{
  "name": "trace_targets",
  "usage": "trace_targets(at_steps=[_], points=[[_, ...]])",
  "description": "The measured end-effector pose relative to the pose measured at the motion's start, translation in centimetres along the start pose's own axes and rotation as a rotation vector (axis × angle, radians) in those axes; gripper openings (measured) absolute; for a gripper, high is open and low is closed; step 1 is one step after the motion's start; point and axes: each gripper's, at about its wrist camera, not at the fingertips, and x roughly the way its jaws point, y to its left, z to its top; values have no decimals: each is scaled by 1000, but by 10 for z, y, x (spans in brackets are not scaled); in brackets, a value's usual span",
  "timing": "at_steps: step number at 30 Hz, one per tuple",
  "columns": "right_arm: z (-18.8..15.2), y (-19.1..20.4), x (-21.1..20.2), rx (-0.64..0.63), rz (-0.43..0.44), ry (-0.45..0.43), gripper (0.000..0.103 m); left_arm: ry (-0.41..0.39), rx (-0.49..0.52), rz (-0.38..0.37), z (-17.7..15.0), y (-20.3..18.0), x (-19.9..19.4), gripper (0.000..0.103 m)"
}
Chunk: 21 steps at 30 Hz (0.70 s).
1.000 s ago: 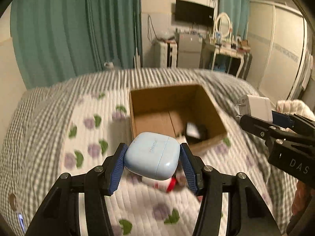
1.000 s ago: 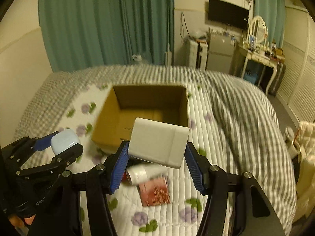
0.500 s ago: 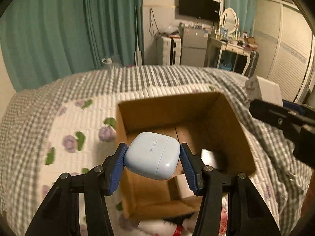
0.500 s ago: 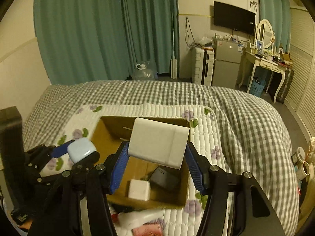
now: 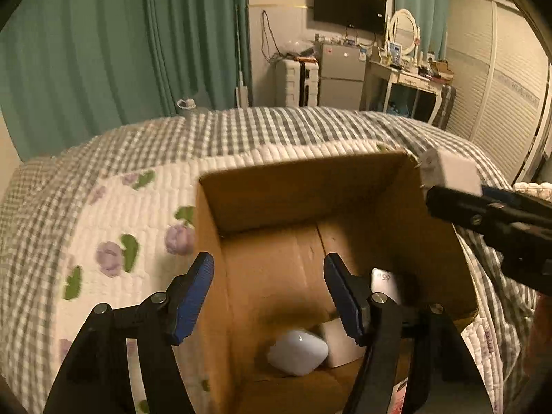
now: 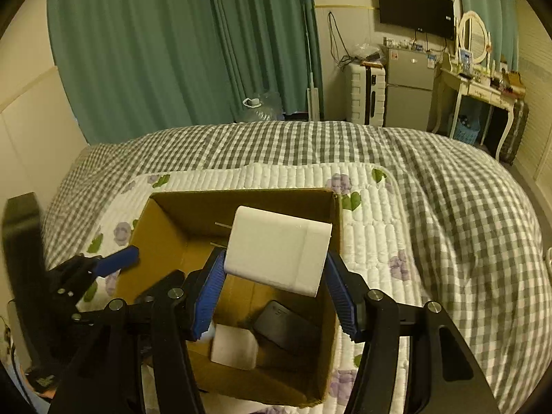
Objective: Organize rigid objects
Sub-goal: 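Carry the charger and earbud case into the box and open both tools, then grasp the white cylindrical device with the right tool while the left tool grasps the red-capped bottle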
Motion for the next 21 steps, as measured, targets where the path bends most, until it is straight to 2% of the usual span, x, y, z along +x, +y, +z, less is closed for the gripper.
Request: trace_targets(at_steps=[9, 13, 14, 16, 19, 21], points=[[3, 33, 40, -77, -16, 71, 57, -28, -2, 21, -5, 22, -28, 69], [-4, 38, 51, -61, -5, 79, 58, -15, -13, 29, -17, 30, -36, 69], [-5, 39, 50, -61, -6, 78, 60, -11, -19, 29, -20, 32, -38, 69], [-7, 41, 40, -71, -31, 57, 88, -1, -33, 42, -27, 37, -44, 69], [-8, 38, 13, -60, -67, 24, 89, 4, -55, 51, -37, 43, -56, 69], [-10, 36, -9, -48, -89, 25, 89, 6, -72, 56, -44, 47, -65, 73]])
